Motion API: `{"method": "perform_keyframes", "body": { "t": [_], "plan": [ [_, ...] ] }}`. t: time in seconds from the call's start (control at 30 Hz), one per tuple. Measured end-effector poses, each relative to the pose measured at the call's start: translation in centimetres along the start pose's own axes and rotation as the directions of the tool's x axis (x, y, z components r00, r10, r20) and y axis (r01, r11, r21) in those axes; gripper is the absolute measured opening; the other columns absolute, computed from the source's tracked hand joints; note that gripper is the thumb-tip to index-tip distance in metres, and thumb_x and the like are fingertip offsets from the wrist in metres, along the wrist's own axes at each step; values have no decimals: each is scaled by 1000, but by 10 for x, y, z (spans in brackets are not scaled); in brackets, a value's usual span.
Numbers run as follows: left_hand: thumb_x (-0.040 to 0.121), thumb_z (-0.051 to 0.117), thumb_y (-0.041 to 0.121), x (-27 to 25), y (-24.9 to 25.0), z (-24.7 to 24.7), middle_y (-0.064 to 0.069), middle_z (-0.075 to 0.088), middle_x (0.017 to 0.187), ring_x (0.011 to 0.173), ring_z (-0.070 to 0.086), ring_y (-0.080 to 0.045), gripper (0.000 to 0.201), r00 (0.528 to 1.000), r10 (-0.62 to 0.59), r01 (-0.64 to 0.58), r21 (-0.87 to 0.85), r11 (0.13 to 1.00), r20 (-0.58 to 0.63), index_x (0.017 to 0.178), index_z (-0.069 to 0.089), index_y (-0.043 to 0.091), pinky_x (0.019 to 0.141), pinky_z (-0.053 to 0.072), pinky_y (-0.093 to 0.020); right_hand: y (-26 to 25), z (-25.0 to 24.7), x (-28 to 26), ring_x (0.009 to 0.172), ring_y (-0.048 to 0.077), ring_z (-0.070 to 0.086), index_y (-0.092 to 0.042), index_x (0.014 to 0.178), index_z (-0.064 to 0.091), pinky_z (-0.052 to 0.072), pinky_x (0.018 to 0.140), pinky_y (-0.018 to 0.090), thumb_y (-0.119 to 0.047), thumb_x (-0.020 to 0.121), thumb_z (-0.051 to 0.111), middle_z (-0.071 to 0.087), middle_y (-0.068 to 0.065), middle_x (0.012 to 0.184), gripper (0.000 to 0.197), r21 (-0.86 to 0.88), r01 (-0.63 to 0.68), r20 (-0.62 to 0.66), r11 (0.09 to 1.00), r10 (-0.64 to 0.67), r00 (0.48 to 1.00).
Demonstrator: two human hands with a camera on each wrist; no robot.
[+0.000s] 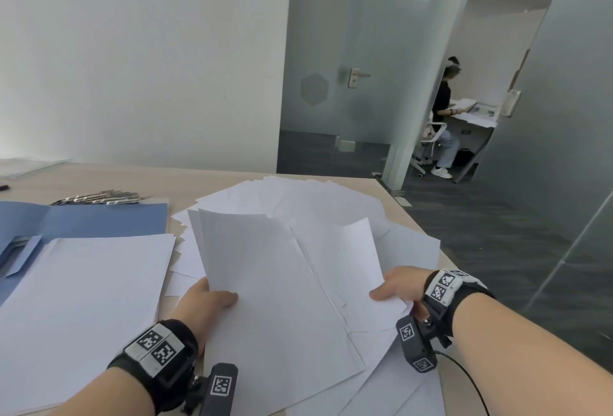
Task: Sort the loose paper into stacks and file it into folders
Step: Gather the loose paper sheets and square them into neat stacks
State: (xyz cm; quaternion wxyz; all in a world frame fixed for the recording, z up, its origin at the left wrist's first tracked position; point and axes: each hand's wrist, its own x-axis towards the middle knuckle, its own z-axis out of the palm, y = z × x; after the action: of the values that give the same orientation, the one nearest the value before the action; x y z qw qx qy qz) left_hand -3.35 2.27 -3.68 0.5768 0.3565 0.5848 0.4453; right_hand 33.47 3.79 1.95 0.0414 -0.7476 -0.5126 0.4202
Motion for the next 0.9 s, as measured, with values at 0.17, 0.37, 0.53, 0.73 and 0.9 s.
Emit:
{"method": "perform_keyframes", "body": {
  "t": [0.17, 0.37, 0.53, 0.73, 0.9],
  "plan": [
    [84, 63, -7, -5, 2, 0, -26, 73, 99, 90, 70, -50, 28, 1000, 16, -16, 5, 1000, 0, 110, 62, 5, 86, 54, -67, 3, -10, -1, 106, 37, 69, -4, 118, 67, 57, 94, 44, -15, 94, 65, 72, 16, 115, 26, -18, 91, -154, 996, -93, 984],
    [81, 64, 0, -5, 5, 2, -22, 72, 102, 91, 70, -46, 31, 999, 35, -35, 7, 999, -27, 108, 59, 13, 86, 55, -65, 25, -42, 0, 103, 37, 62, -14, 107, 60, 58, 80, 53, -3, 92, 57, 63, 16, 114, 18, 479, 283, -549, 831, 32, 835],
    [69, 60, 12, -6, 7, 5, -20, 71, 102, 91, 70, -45, 36, 999, 47, -47, 12, 999, -17, 105, 59, 20, 86, 56, -64, 19, -40, -10, 81, 23, 55, -18, 102, 57, 45, 59, 34, -1, 99, 52, 59, 9, 98, 18, 767, 416, -520, 489, 94, 849],
    [63, 72, 40, 4, 1, 2, -13, 76, 103, 92, 73, -39, 57, 997, 67, -68, -21, 997, -28, 115, 62, 17, 89, 57, -60, 6, 7, -9, 104, 41, 67, -12, 125, 57, 56, 85, 62, 12, 90, 45, 70, 19, 117, 44, 723, 311, -228, 617, -212, 950],
    [80, 81, 35, -6, 7, 6, -10, 78, 99, 90, 75, -37, 38, 995, 90, -88, -48, 995, 34, 110, 65, 17, 88, 58, -57, -7, 55, -5, 118, 43, 62, -12, 132, 53, 49, 101, 60, 8, 65, 52, 66, 21, 127, 70, 544, 295, 36, 786, -373, 927]
  ]
}}
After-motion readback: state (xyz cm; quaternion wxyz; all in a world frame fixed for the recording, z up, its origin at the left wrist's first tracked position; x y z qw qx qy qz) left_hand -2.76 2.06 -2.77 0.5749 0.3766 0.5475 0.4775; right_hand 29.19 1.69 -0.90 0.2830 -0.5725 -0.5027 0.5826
